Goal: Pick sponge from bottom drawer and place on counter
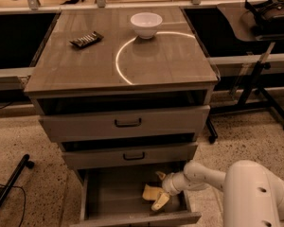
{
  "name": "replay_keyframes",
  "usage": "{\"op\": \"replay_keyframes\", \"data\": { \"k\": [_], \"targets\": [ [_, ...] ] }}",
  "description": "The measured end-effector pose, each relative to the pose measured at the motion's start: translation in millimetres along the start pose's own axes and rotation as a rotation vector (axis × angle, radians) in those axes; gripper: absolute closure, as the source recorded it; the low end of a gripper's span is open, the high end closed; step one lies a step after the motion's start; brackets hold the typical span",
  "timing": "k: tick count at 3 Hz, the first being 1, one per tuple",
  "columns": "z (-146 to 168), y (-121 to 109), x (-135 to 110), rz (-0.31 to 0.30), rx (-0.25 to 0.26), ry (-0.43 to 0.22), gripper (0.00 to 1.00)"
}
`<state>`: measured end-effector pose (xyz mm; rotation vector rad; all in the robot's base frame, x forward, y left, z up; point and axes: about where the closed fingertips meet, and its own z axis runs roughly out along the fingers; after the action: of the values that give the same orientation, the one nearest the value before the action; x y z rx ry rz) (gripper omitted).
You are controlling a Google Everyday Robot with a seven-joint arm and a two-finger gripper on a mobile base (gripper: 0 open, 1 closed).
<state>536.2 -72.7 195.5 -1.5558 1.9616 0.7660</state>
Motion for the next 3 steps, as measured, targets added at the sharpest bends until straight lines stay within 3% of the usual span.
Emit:
{"op": "replay_keyframes", "data": {
  "k": [3],
  "targets": [
    [57, -30, 33, -0.043, 0.009, 0.029, 0.00]
  ]
}}
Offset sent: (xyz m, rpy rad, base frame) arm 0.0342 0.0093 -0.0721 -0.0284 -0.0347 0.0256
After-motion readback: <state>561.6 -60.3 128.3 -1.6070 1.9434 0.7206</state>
